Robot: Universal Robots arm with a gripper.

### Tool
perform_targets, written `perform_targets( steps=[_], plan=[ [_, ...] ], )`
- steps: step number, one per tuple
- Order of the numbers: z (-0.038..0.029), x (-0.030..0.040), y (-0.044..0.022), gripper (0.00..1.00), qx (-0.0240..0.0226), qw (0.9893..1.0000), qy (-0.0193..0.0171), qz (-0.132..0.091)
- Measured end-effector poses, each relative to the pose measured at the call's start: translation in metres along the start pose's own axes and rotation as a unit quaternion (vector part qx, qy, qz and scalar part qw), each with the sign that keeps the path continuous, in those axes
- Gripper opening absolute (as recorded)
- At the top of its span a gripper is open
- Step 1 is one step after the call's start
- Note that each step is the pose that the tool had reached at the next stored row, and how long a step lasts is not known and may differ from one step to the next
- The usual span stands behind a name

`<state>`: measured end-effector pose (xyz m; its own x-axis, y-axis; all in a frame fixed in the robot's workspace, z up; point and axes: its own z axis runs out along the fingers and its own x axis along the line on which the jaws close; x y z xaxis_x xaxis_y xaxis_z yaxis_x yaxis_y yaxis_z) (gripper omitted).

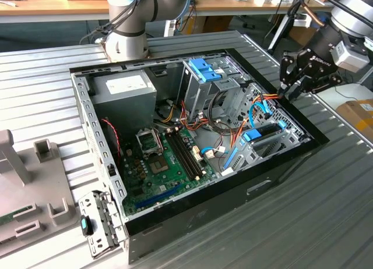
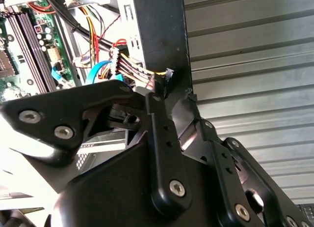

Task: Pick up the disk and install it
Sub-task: 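Insert the first disk wire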

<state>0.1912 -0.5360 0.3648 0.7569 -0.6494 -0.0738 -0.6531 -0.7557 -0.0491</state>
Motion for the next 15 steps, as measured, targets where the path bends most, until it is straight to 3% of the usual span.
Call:
perform_targets(
  steps=[2, 10, 15],
  plan=[
    [0.0, 0.0004, -0.0003, 0.27, 0.0, 1.0, 0.0, 0.0],
    [-0.0054, 0.0006, -0.0011, 0.27, 0.0022, 1.0, -0.0012, 0.0],
    [-0.0056, 0.001, -0.0006, 0.27, -0.0003, 0.9995, -0.0028, -0.033]
  ],
)
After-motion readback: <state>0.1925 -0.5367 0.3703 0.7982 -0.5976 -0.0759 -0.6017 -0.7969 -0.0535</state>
